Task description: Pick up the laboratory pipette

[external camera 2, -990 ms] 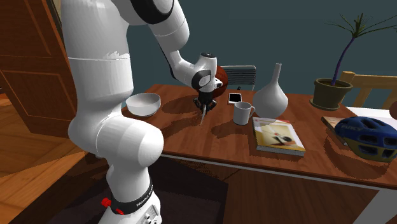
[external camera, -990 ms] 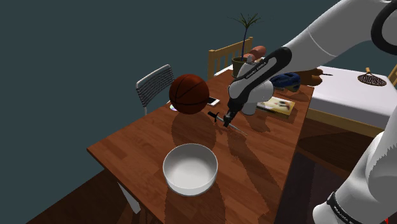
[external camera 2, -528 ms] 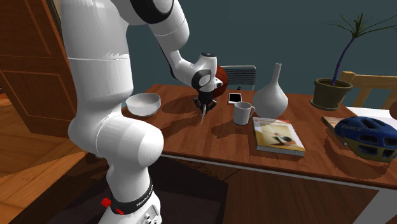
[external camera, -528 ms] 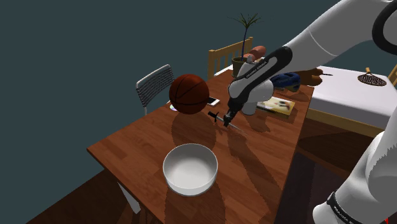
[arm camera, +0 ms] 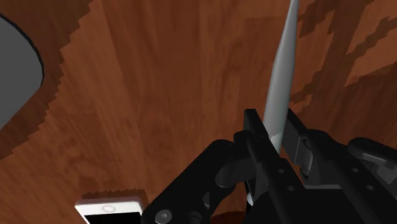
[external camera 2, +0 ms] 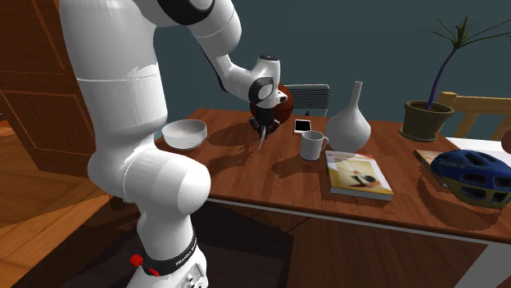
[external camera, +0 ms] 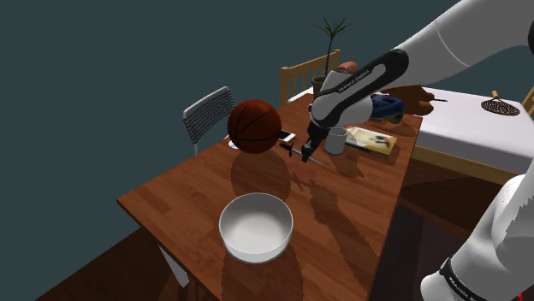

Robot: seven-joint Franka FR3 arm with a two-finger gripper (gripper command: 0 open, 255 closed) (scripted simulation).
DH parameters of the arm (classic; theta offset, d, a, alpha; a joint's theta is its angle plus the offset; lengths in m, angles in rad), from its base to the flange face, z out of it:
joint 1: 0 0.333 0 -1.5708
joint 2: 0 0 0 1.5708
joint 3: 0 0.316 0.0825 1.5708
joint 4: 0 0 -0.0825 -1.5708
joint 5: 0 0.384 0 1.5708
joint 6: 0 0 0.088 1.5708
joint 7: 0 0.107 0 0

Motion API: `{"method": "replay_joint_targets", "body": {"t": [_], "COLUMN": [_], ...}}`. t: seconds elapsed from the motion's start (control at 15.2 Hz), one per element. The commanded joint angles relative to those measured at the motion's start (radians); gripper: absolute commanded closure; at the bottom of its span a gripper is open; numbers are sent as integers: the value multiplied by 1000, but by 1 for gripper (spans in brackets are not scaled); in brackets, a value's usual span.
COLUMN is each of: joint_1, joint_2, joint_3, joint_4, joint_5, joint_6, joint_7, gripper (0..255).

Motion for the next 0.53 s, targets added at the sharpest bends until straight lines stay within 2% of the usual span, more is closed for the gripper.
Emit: {"method": "replay_joint_targets", "body": {"t": [0.0,0.46], "joint_1": [0,-2], "joint_2": [-23,-70], "joint_3": [-1,-3], "joint_4": [4,27], "joint_5": [-16,-47], "joint_6": [-26,-93], "joint_7": [15,44], "gripper": [255,255]}}
